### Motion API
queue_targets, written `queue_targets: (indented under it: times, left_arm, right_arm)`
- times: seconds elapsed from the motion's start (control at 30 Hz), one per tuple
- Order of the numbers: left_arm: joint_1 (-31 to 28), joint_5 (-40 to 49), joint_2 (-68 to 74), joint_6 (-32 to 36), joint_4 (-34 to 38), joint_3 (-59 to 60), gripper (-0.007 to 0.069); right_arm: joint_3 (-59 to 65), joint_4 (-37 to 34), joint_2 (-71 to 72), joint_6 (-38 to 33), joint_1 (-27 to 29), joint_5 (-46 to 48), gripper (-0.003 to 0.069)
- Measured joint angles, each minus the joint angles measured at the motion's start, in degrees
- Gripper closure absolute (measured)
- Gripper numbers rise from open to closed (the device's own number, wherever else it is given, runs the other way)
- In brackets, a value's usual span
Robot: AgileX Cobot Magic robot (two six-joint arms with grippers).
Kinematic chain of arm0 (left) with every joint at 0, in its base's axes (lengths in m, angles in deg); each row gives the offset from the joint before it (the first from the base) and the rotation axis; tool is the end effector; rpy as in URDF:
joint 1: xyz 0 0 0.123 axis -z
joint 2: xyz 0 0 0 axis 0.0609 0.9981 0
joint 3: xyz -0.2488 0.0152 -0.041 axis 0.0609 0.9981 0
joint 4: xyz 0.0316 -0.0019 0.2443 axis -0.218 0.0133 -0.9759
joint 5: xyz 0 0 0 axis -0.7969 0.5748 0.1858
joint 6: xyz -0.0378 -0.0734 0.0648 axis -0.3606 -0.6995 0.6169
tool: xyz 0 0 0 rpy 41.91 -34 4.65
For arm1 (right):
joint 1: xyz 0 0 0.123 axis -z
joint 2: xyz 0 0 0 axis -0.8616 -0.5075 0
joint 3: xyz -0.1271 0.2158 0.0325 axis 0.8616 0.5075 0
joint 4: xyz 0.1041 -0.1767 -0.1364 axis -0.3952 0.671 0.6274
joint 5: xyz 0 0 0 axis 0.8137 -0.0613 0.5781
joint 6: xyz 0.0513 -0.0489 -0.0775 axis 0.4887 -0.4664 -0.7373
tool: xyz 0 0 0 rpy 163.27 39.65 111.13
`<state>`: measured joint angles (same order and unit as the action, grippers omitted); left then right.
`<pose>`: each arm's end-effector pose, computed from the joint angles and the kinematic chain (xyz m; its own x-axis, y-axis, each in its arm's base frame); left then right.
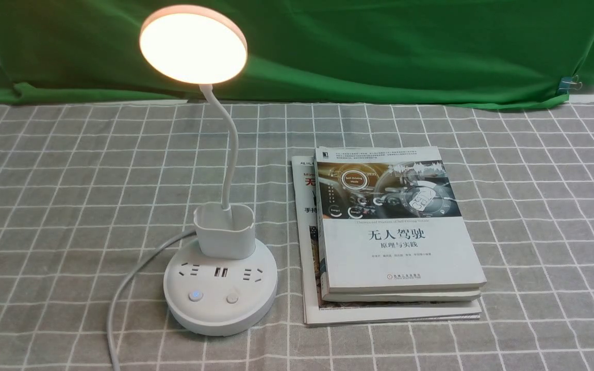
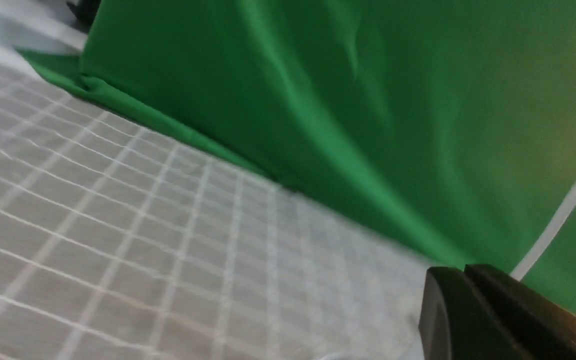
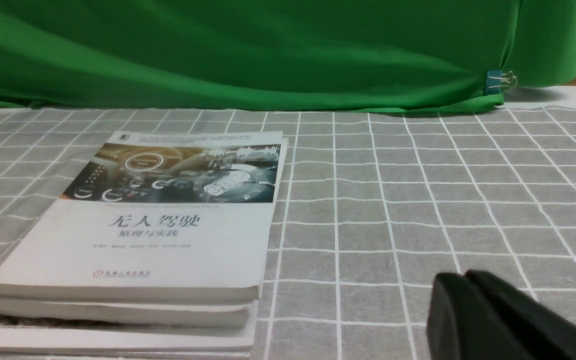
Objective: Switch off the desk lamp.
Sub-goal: Use the left arm to press the button switch on the lamp holder
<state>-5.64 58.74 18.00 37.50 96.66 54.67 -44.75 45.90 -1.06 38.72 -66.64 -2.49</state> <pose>0.0976 0.0026 0.2108 0.0735 -0.5260 -0.8473 0.0134 0.8500 -0.5266 0.0961 0.0128 0.1902 -0.1243 0.0023 -0.9922 -0.1294 0.9914 0.0185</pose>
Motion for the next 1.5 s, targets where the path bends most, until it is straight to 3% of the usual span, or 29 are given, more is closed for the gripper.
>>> queue_targets:
  times: [0.17, 0.3, 0.47, 0.5, 0.7, 0.87, 1.0, 1.03, 1.1, 1.33, 1.5]
  left_arm:
    - [0.0, -5.0, 0.0, -2.3, 3.2, 0.0, 0.0624]
    - [0.0, -2.4, 0.1, -3.4, 2.6, -1.0, 0.0624]
    - [0.0, 11.3, 7.1, -3.5, -4.2, -11.5, 0.0624]
    - [0.0, 18.3, 13.2, -3.5, -7.6, -17.0, 0.0624]
    - [0.0, 37.7, 33.7, -3.1, -15.2, -31.0, 0.0624]
    - [1.2, 47.7, 51.7, 1.2, -18.5, -39.6, 0.0624]
    - [6.0, 48.5, 62.7, 1.1, -20.7, -43.1, 0.0624]
    - [10.4, 48.3, 67.4, -0.4, -22.3, -45.0, 0.0624]
    - [12.9, 48.1, 69.7, -1.7, -23.2, -46.0, 0.0624]
    - [30.9, 48.3, 83.4, -13.7, -28.4, -55.2, 0.0624]
    - [34.7, 48.2, 89.3, -15.6, -27.9, -60.5, 0.0624]
  right_arm:
    - [0.0, 0.0, 0.0, 0.0, 0.0, 0.0, 0.0624]
    - [0.0, 0.0, 0.0, 0.0, 0.0, 0.0, 0.0624]
    - [0.0, 0.0, 0.0, 0.0, 0.0, 0.0, 0.0624]
    - [0.0, 0.0, 0.0, 0.0, 0.0, 0.0, 0.0624]
    - [0.0, 0.0, 0.0, 0.0, 0.0, 0.0, 0.0624]
    - [0.0, 0.0, 0.0, 0.0, 0.0, 0.0, 0.0625]
    - [0.0, 0.0, 0.0, 0.0, 0.0, 0.0, 0.0625]
    - [0.0, 0.0, 0.0, 0.0, 0.0, 0.0, 0.0625]
    - [0.0, 0.0, 0.0, 0.0, 0.0, 0.0, 0.0625]
    - [0.0, 0.0, 0.0, 0.0, 0.0, 0.0, 0.0624]
    - [0.0, 0.0, 0.0, 0.0, 0.0, 0.0, 0.0624]
